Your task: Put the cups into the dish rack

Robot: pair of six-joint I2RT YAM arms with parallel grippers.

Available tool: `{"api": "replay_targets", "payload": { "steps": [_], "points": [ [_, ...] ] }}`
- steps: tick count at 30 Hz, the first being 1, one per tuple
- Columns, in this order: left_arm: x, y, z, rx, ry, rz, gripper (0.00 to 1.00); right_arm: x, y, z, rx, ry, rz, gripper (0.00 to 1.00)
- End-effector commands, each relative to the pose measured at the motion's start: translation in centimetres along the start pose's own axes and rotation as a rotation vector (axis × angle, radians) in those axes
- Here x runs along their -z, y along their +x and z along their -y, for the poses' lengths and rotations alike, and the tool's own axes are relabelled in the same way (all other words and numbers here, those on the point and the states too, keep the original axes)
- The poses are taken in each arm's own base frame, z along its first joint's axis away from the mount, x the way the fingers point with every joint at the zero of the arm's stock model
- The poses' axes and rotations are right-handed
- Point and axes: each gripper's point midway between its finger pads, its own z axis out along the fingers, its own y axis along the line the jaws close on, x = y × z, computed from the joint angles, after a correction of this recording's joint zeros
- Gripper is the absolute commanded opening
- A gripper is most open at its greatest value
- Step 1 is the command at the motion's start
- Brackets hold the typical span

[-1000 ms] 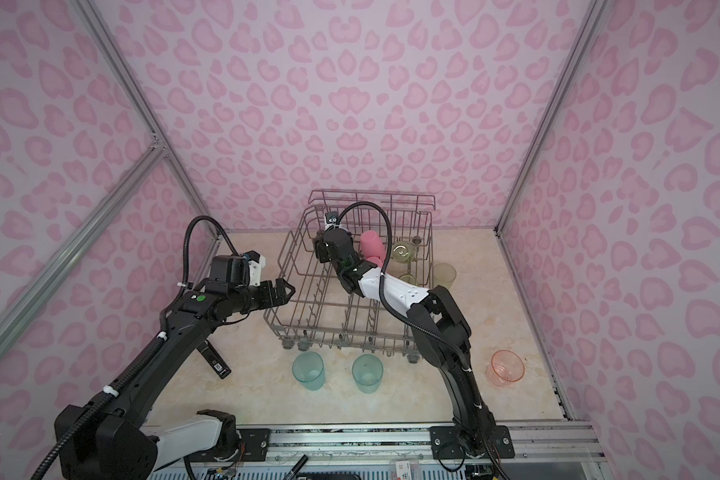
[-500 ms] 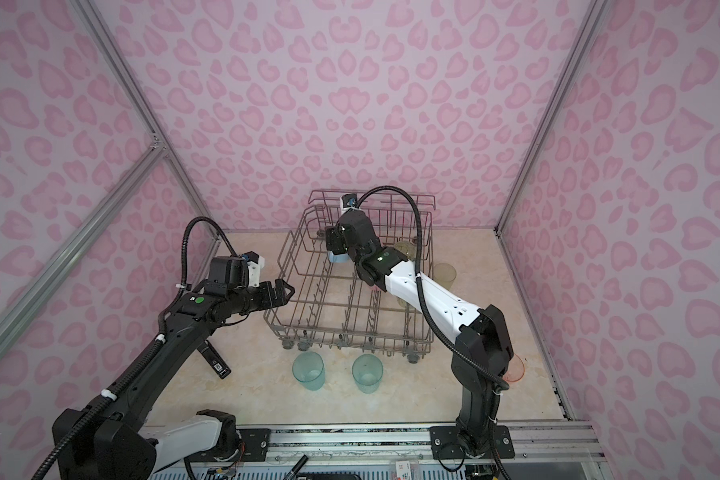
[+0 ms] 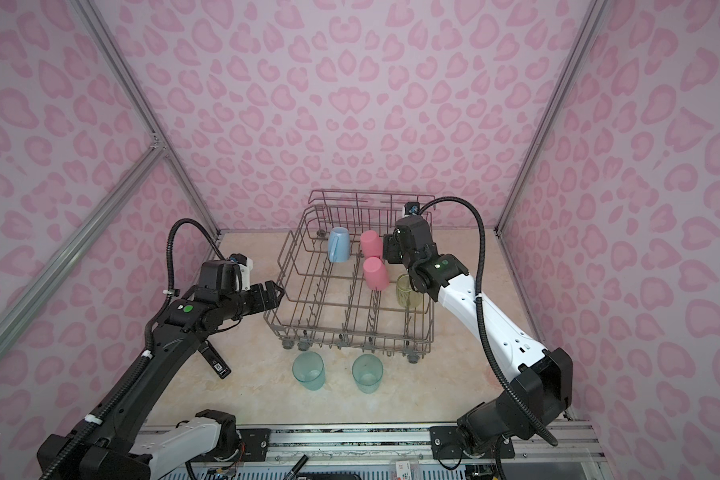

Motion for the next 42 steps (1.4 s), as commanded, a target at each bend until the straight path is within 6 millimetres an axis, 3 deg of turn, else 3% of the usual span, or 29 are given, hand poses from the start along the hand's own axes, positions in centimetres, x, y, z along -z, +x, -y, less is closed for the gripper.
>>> {"api": "replay_targets", "payload": {
  "steps": [1,6,11,15,24,33,42],
  "points": [
    [1.8,-0.2,-2.1,0.032,-0.123,0.024,0.91,0.3,1.8,1.6,-0.008,0.018,-0.049,0.78],
    [3.7,1.4,-3.3,0.073,-0.186,-0.019,0.87,1.2,3.1,3.7,-0.032,0.039,-0.061,0.78],
    [4.8,5.2,-3.4,0.204,-0.152,-0.100,0.80,2.0,3.5,5.3,-0.070,0.067,-0.043,0.77],
    [5.8,8.2,-3.3,0.329,-0.119,-0.111,0.74,2.6,3.8,5.6,-0.109,0.036,-0.025,0.77],
    [5.0,14.3,-3.4,0.401,-0.185,-0.206,0.72,3.0,5.5,6.9,-0.114,0.069,-0.032,0.77],
    [4.0,16.8,-1.0,0.339,-0.233,-0.239,0.71,2.9,6.1,6.3,-0.124,0.024,-0.041,0.77],
    [3.5,17.9,1.4,0.299,-0.214,-0.234,0.65,2.8,6.7,5.9,-0.138,-0.013,-0.047,0.77]
  ]
}}
